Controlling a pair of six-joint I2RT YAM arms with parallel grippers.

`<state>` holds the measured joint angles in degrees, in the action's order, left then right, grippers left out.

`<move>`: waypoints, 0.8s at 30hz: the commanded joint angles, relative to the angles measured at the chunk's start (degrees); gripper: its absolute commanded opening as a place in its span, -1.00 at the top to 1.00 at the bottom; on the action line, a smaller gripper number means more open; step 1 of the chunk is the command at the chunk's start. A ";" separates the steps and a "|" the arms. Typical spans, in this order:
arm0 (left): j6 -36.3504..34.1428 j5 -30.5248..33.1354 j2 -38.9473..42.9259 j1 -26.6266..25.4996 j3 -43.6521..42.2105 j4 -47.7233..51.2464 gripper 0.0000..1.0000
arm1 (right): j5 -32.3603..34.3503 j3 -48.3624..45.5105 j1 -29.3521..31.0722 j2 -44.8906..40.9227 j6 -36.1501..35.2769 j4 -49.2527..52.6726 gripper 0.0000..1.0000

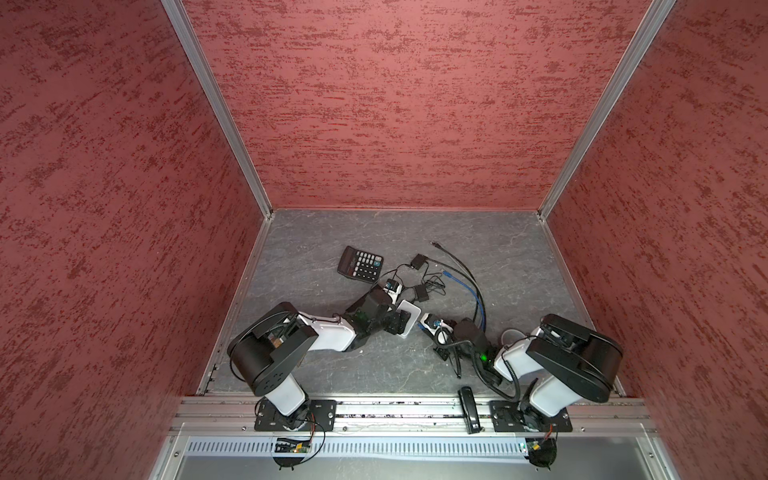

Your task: Insert the plug into the switch port

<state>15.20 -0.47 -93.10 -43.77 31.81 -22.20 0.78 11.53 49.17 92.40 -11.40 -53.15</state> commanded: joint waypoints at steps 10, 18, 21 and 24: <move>2.01 -2.17 -2.28 0.00 -0.44 -4.33 -0.49 | 3.58 0.63 0.71 1.06 0.46 -4.17 1.00; 1.94 -2.67 -2.66 -0.08 -0.57 -4.62 -0.49 | 5.65 0.22 0.75 1.84 0.50 -4.86 1.00; 1.94 -2.99 -2.88 -0.08 -0.44 -4.67 -0.49 | 4.99 0.59 0.79 2.47 0.39 -4.95 1.00; 2.17 -3.20 -3.05 -0.13 -0.49 -4.64 -0.48 | 4.12 1.21 0.84 3.21 0.15 -4.37 1.00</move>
<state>17.15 -2.90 -95.07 -43.79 31.77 -25.80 4.32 11.64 49.47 94.67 -11.40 -56.03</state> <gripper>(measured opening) 0.744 0.133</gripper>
